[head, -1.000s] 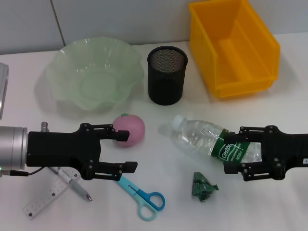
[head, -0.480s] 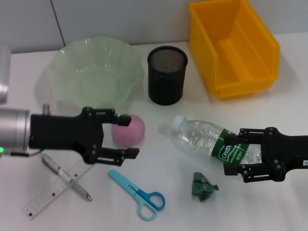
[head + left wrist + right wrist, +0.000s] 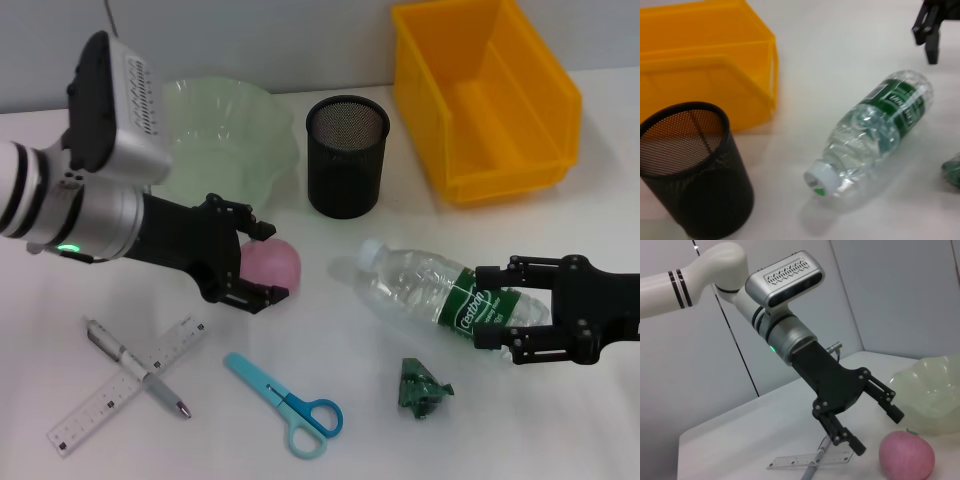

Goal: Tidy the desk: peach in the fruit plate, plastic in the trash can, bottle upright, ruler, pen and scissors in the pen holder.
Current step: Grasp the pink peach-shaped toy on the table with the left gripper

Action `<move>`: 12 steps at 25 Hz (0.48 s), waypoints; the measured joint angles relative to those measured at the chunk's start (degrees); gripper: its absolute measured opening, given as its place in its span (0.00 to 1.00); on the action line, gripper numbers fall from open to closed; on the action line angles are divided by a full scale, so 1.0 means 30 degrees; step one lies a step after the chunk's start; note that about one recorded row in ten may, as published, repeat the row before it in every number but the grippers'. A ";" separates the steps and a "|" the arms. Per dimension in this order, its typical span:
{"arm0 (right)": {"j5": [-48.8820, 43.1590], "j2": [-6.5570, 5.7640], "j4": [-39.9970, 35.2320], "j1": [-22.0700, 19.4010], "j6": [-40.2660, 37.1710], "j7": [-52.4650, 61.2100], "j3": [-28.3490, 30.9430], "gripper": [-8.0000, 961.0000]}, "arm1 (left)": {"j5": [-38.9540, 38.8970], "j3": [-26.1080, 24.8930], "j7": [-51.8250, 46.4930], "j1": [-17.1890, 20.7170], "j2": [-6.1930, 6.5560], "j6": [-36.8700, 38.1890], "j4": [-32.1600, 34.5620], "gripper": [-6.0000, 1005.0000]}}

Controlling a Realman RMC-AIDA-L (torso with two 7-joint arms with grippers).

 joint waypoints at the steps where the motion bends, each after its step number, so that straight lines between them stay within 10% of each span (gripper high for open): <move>1: 0.0000 0.0000 0.0001 -0.0007 0.0006 0.0018 0.0007 0.82 | 0.0028 0.0252 -0.0004 -0.0024 -0.0002 -0.0314 -0.0001 0.75; 12: 0.0001 0.0000 0.0001 -0.0016 0.0020 0.0025 0.0051 0.82 | 0.0199 0.3063 -0.0202 -0.0071 -0.0044 -0.3499 -0.0639 0.73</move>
